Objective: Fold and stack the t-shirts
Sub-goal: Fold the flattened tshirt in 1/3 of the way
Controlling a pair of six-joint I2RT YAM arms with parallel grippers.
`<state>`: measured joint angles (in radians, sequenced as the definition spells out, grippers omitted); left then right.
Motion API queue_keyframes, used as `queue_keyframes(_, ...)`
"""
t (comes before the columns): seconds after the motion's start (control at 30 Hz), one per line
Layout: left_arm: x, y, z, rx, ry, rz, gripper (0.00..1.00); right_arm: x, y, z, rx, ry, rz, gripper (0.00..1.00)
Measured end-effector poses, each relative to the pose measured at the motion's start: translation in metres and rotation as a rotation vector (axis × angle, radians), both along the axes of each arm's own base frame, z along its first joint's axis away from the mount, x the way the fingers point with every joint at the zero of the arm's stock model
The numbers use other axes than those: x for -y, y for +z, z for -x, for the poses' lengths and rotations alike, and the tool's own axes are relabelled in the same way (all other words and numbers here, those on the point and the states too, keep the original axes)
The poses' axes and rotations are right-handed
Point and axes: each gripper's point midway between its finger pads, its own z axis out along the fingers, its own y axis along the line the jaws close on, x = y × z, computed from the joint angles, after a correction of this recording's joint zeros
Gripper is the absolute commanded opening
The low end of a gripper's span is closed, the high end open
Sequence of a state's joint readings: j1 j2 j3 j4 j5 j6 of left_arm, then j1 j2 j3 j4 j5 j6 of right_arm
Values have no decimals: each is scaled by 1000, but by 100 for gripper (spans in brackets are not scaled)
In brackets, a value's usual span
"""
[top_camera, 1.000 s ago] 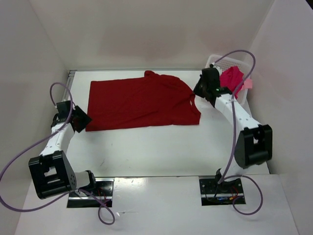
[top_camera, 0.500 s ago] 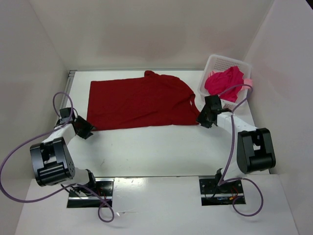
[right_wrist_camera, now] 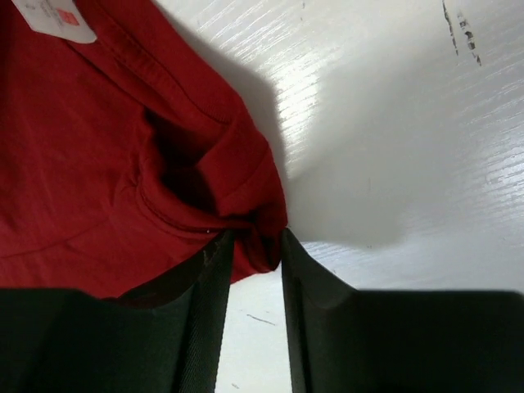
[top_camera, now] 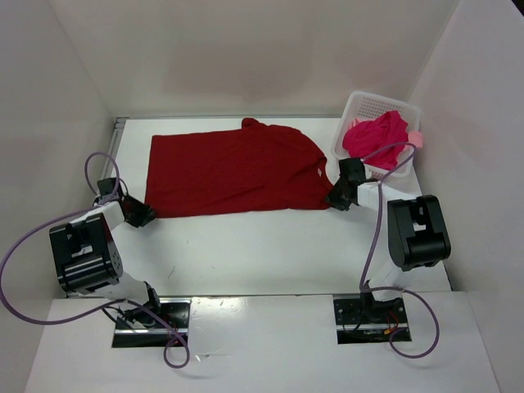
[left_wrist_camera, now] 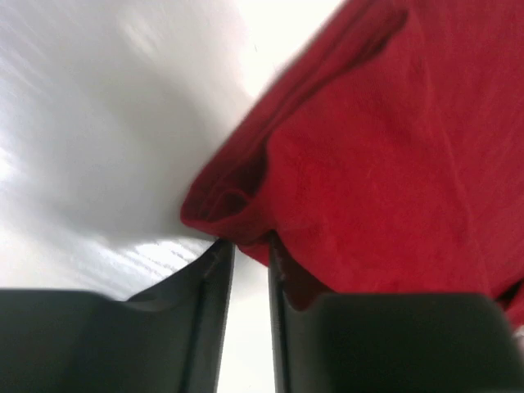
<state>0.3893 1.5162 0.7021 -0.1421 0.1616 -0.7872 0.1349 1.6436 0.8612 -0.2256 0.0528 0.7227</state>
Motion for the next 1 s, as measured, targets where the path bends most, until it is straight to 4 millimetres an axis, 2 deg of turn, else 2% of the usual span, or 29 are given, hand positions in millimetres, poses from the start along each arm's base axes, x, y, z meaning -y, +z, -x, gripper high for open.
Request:
queue_keyframes(0.03, -3, -1, -2, 1, 9, 2, 20, 0, -1, -1, -2, -4, 2, 25)
queue_keyframes(0.07, -5, -2, -4, 4, 15, 6, 15, 1, -1, -2, -3, -9, 5, 16)
queue_keyframes(0.1, -8, -3, -5, 8, 21, 8, 5, 2, -2, -2, -4, -14, 9, 12)
queue_keyframes(0.13, -10, -3, -7, 13, 26, 9, 0, 3, -3, -2, -6, -21, 10, 9)
queue_keyframes(0.2, -11, -3, -8, 17, 29, 15, 0, 3, -3, -3, -6, -31, 11, 0)
queue_keyframes(0.37, -25, -3, 1, 8, 69, 24, 0, 6, -2, 2, -7, -59, 9, 0)
queue_keyframes(0.5, -35, -3, 30, -41, 121, 33, 0, 8, 6, 33, -28, -70, -5, 0)
queue_keyframes(0.63, -30, 1, 53, -92, 130, 52, 0, 9, 39, 67, 8, -97, -68, 0)
queue_keyframes(0.73, -24, 6, 62, -113, 133, 68, 0, 5, 70, 79, 70, -123, -129, 0)
queue_keyframes(0.77, -22, 7, 66, -125, 136, 74, 4, 4, 77, 83, 81, -130, -144, 0)
queue_keyframes(0.83, -18, 7, 74, -162, 148, 92, 18, 4, 86, 94, 83, -151, -168, 0)
queue_keyframes(0.87, -16, 8, 77, -180, 159, 101, 31, 4, 89, 99, 79, -159, -176, 0)
queue_keyframes(0.93, -16, 10, 83, -206, 171, 104, 39, 5, 91, 109, 58, -178, -180, 4)
queue_keyframes(0.97, -16, 12, 84, -212, 176, 101, 50, 6, 92, 113, 46, -186, -176, 6)
queue_keyframes(1.0, -17, 15, 85, -215, 180, 97, 57, 7, 93, 116, 35, -190, -173, 21)
